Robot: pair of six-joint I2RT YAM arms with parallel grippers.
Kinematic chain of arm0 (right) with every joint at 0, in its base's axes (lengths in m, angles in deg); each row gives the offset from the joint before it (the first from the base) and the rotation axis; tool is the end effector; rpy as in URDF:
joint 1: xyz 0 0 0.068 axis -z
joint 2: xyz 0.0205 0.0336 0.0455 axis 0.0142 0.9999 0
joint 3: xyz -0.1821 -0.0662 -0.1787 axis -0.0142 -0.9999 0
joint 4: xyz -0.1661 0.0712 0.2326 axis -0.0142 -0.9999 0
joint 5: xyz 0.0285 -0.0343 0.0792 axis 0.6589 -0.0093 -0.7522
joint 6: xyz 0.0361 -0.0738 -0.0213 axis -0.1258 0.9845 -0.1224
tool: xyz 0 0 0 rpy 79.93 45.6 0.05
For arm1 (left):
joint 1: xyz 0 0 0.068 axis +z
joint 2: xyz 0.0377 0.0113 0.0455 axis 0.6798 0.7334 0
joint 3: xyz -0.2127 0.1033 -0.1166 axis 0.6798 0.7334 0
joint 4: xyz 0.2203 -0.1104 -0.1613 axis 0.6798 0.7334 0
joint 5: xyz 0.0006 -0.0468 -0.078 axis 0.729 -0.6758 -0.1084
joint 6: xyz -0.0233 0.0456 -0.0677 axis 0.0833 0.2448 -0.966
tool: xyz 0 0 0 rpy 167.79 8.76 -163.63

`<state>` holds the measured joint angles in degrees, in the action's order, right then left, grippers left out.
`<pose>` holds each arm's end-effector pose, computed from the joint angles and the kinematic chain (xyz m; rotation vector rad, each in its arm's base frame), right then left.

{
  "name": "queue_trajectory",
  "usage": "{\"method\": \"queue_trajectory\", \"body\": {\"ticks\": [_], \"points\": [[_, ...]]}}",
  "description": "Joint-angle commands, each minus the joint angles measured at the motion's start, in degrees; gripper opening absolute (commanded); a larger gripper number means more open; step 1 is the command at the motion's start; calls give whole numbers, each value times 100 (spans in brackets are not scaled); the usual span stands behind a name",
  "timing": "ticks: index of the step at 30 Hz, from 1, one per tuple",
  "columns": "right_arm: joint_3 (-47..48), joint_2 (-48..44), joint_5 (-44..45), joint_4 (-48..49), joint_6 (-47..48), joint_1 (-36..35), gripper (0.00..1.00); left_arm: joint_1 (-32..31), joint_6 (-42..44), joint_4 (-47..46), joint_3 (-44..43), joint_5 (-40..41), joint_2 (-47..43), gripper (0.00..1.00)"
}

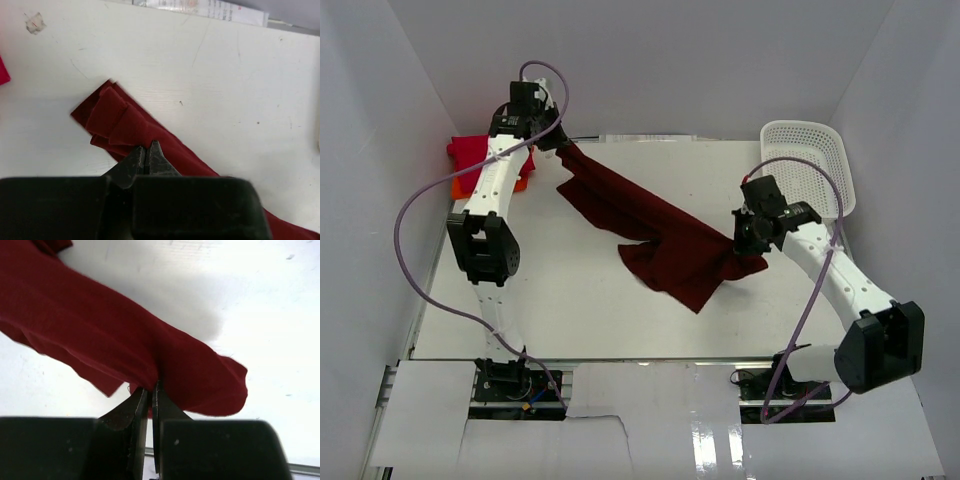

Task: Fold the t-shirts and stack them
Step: Flatten out the tshirt

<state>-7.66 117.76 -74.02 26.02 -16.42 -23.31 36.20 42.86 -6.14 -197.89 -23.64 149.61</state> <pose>0.2897 0.1127 0.2324 -0.0301 2.5871 0.1540 0.5389 -0.0757 0.2995 -0.1403 2.3193 -0.4196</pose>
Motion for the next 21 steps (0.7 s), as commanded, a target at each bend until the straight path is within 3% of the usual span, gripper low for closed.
{"method": "queue_trajectory", "body": {"ticks": [1, 11, 21], "points": [[928, 479, 254, -39, 629, 368, 8, 92, -61, 156, -161, 312, -667, 0], [3559, 1967, 220, -469, 1192, 598, 8, 136, -96, 586, -390, 198, -1220, 0], [2533, 1020, -255, -347, 1237, 598, 8, 136, 123, 481, 1506, 690, -2969, 0]]}}
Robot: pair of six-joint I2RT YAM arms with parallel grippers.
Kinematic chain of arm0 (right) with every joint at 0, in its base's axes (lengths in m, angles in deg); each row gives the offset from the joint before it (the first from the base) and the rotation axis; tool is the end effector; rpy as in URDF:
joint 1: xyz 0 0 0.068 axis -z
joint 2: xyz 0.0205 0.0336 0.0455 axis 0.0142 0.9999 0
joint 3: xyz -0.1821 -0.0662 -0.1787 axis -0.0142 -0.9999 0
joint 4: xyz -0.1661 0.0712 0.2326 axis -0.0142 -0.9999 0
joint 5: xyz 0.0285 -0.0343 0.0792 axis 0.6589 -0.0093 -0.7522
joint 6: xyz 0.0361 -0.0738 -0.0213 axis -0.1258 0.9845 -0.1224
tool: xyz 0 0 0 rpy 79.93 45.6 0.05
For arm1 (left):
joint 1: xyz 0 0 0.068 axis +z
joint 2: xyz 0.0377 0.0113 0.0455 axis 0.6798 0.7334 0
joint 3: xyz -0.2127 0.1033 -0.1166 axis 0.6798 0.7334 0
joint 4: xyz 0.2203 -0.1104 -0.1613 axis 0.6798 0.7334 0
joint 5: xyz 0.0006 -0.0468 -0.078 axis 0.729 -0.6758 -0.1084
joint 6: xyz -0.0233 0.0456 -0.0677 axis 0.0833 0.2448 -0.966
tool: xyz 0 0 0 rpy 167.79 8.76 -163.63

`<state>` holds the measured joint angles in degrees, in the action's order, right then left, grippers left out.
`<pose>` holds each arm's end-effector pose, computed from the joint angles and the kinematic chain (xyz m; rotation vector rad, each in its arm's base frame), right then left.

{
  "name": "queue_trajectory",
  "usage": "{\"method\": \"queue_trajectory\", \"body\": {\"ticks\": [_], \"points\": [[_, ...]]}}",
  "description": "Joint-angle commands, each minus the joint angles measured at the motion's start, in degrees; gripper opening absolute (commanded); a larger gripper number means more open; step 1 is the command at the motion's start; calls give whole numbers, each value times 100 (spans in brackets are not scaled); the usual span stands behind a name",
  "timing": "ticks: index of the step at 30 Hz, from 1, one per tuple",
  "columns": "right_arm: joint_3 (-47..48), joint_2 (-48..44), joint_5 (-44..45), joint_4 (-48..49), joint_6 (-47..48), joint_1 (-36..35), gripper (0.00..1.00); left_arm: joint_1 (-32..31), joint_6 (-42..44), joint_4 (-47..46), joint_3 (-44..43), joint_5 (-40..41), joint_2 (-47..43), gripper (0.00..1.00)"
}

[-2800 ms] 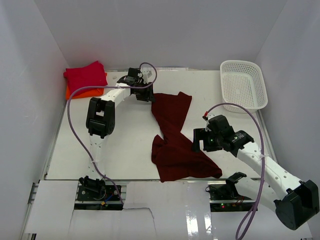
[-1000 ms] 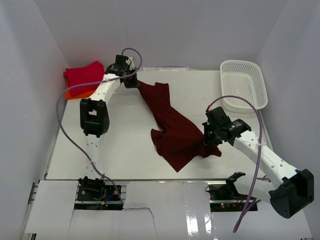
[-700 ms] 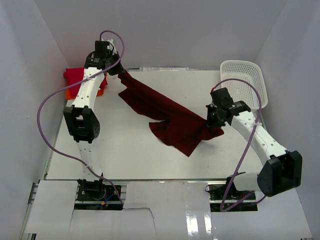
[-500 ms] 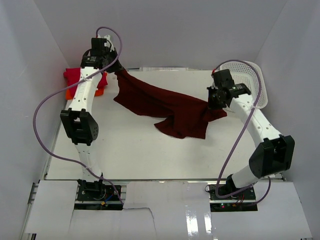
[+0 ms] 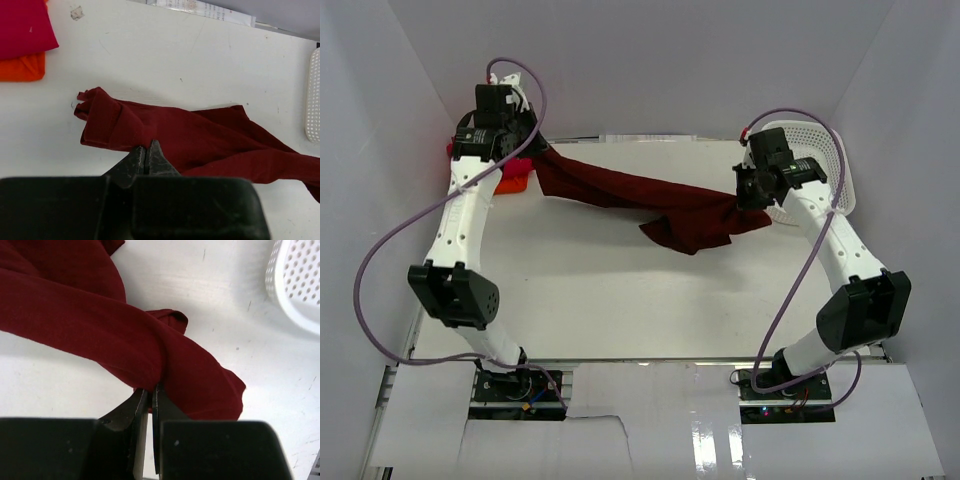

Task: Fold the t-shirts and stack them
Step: Flatten out the tshirt

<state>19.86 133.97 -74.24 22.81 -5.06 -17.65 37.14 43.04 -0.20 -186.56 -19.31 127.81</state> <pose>0.3779 0.1076 0.3117 -0.1428 2.4380 0.0877 0.4423 -0.0515 0.3925 -0.1825 2.2310 -0.3341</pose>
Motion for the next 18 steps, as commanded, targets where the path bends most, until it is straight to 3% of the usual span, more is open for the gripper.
{"method": "queue_trajectory", "body": {"ticks": [1, 7, 18], "points": [[-272, -717, -303, -25, 83, 23, 8, 51, 115, -131, 507, 301, -1114, 0], [-553, -1612, -505, -324, 56, -223, 8, 42, 27, -113, 1744, 196, -2152, 0], [-1344, -3573, -1288, -1132, -242, -610, 8, 42, -368, 317, 3874, -120, -4877, 0]]}}
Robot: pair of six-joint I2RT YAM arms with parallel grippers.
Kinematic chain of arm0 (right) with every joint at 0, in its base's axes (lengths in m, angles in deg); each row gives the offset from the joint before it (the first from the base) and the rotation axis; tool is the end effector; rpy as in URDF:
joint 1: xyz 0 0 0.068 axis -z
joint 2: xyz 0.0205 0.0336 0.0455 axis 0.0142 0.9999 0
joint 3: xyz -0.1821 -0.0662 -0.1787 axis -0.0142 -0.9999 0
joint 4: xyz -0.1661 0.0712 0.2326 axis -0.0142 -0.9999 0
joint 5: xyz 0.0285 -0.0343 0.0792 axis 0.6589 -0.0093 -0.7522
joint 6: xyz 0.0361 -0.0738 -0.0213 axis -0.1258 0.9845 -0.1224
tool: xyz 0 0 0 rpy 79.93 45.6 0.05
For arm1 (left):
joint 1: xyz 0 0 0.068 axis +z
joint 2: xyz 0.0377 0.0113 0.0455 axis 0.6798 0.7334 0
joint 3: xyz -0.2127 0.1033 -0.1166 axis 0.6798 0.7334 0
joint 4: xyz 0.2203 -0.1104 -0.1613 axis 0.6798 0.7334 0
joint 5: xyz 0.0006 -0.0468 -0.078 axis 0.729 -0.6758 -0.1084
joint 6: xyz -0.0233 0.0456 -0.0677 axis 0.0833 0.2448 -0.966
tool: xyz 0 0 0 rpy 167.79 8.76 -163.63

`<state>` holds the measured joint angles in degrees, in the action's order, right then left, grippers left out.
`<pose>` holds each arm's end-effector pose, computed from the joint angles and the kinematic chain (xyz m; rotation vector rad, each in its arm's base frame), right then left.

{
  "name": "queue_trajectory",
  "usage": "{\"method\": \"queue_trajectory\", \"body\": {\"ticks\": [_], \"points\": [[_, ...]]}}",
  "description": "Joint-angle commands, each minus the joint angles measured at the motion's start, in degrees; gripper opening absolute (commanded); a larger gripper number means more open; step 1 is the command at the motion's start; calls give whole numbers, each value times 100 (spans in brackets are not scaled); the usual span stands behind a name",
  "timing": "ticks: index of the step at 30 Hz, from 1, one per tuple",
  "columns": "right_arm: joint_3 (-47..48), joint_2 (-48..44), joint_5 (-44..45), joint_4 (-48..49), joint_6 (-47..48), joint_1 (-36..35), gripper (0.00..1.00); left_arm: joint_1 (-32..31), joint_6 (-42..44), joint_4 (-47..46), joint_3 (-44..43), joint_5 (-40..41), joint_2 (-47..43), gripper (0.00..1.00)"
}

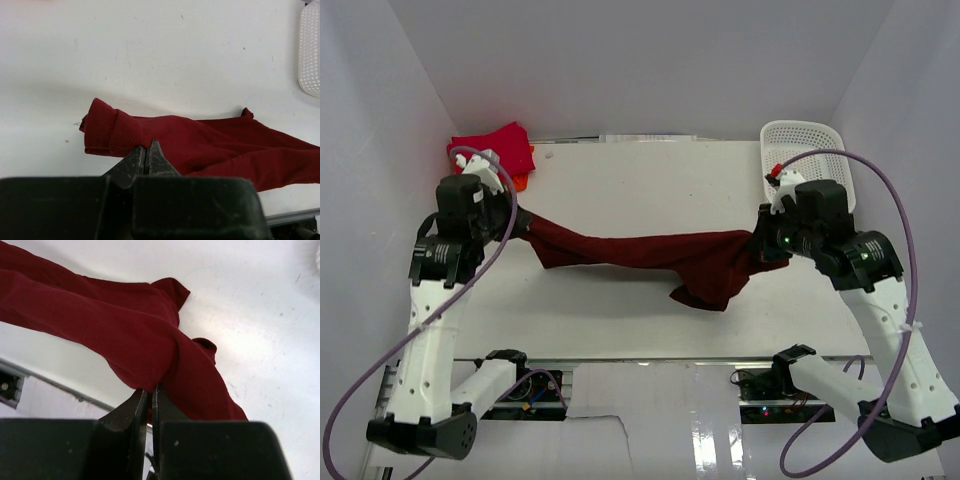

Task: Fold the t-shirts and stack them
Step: Flatten out the tshirt

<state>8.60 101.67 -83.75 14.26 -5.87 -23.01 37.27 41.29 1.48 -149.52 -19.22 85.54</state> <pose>0.2204 0.0963 0.3909 -0.2995 2.2323 0.3833 0.2563 -0.0323 0.3895 -0.2099 2.1680 -0.3566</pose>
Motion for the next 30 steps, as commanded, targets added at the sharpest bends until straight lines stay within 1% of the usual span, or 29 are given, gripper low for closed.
{"method": "queue_trajectory", "body": {"ticks": [1, 4, 8, 12, 14, 17, 19, 23, 24, 25, 26, 27, 29, 30], "points": [[-298, -449, -268, -304, -205, -74, 8, 29, -220, 201, 231, -86, -782, 0], [-518, -748, 30, -305, -276, -74, 8, 29, -325, 342, 433, 98, -1282, 0], [-474, -889, 427, -208, -250, -74, 8, 29, -396, 386, 582, 362, -1705, 0], [-562, -1073, 427, -15, -223, -74, 8, 38, -449, 316, 714, 468, -1934, 0], [-729, -1100, 637, 64, -241, -83, 8, 38, -475, 299, 820, 425, -1909, 0], [-939, -978, 656, 275, -224, -74, 8, 38, -475, 98, 1039, 363, -1821, 0], [-1036, -609, 569, 460, -206, -74, 8, 38, -440, -105, 1188, 380, -1610, 0], [-1274, 15, 506, 1048, -215, -74, 8, 29, -431, -1017, 1724, 468, -1224, 0], [-1335, 303, 506, 1180, -258, -83, 8, 29, -422, -1168, 1795, 477, -1110, 0], [-1335, 463, 506, 1381, -267, -83, 8, 38, -448, -1326, 1865, 651, -865, 0], [-1318, 638, 506, 1488, -276, -83, 8, 38, -457, -1649, 1936, 644, -732, 0], [-1240, 1023, 463, 1576, -302, -83, 8, 29, -466, -1801, 2041, 627, -574, 0], [-1055, 1455, 313, 1716, -294, -74, 8, 38, -501, -2178, 2077, 574, -12, 0], [-976, 1884, 313, 1778, -294, -74, 8, 29, -519, -2293, 2086, 565, 190, 0]]}}
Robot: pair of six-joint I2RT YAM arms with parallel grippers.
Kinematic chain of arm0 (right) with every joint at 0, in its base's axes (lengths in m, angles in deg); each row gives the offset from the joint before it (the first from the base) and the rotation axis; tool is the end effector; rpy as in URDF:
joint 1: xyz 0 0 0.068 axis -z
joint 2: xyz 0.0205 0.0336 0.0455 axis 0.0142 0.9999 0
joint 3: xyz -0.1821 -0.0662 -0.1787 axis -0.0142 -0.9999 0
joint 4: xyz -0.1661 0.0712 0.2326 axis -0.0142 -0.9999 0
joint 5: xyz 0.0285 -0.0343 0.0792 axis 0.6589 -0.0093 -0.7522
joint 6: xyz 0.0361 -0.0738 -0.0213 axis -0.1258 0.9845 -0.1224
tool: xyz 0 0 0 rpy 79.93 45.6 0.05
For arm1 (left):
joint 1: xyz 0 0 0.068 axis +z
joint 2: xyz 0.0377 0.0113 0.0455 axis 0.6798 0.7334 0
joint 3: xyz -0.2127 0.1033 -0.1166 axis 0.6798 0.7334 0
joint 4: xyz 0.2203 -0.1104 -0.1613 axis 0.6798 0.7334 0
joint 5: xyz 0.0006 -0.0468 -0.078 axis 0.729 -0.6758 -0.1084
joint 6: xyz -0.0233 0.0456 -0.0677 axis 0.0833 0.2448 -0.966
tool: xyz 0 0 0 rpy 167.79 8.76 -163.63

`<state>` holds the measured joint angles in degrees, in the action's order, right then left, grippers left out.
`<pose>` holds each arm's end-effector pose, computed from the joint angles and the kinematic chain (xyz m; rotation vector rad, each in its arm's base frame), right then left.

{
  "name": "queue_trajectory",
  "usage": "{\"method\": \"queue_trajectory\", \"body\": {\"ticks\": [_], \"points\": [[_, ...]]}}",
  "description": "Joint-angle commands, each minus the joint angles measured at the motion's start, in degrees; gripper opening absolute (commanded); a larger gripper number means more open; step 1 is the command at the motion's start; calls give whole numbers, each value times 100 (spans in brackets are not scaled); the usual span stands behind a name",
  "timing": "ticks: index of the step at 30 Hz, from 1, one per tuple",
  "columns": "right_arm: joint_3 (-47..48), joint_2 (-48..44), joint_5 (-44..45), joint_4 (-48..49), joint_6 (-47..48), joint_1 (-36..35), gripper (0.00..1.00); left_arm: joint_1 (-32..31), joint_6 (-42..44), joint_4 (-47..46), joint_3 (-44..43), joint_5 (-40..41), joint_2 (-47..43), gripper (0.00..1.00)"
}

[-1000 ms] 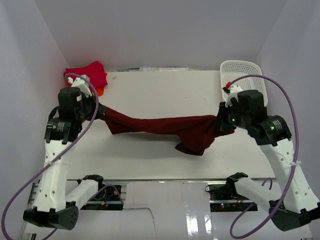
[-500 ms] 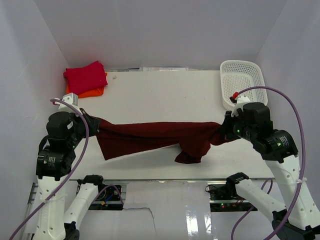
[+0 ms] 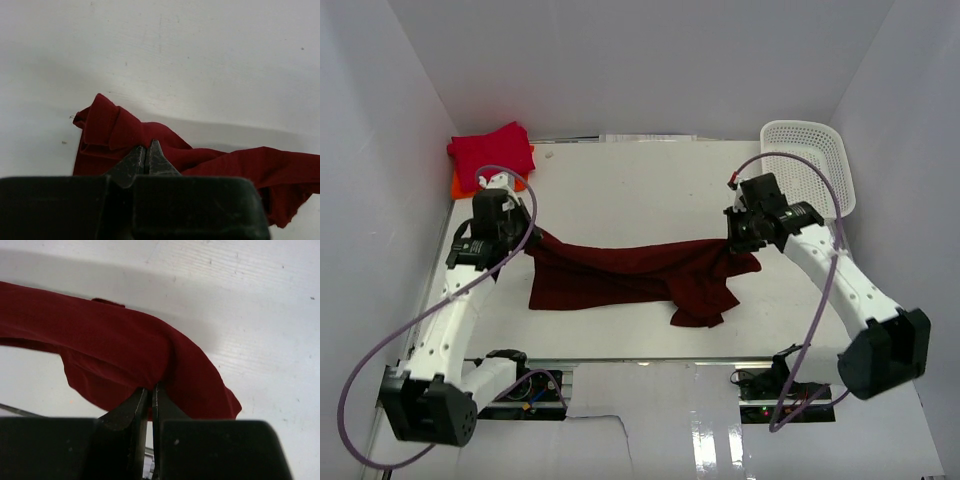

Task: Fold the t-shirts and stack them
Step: Flatten out the tshirt

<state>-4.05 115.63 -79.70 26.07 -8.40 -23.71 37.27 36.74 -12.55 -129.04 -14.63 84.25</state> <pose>0.2879 0.1223 0.2664 -0.2487 2.4919 0.2615 0.2772 -0.0283 0.2859 -0.3569 2.2381 -0.2962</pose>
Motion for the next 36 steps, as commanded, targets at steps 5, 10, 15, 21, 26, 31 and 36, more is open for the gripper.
{"method": "queue_trajectory", "body": {"ticks": [5, 10, 15, 21, 26, 31, 36], "points": [[1352, 1702, 269, 765, 91, 144, 8, 38, -240, -1575, -76, 194, 1584, 0], [2258, 2968, 76, 976, 241, 364, 8, 38, -363, -1805, -488, 361, 2465, 0], [3225, 4006, 276, 1117, 408, 453, 33, 46, -416, -1963, -735, 580, 3018, 0], [3227, 3727, 936, 897, 390, 470, 98, 117, -486, -1990, -990, 668, 3248, 0], [2322, 2569, 1157, 863, 189, 505, 97, 187, -504, -2007, -1192, 634, 3476, 0], [989, 1654, 508, 669, -294, 724, 87, 222, -513, -2025, -1456, 572, 3687, 0], [19, 1134, -222, 791, -506, 769, 73, 240, -521, -2025, -1606, 493, 3845, 2]]}}
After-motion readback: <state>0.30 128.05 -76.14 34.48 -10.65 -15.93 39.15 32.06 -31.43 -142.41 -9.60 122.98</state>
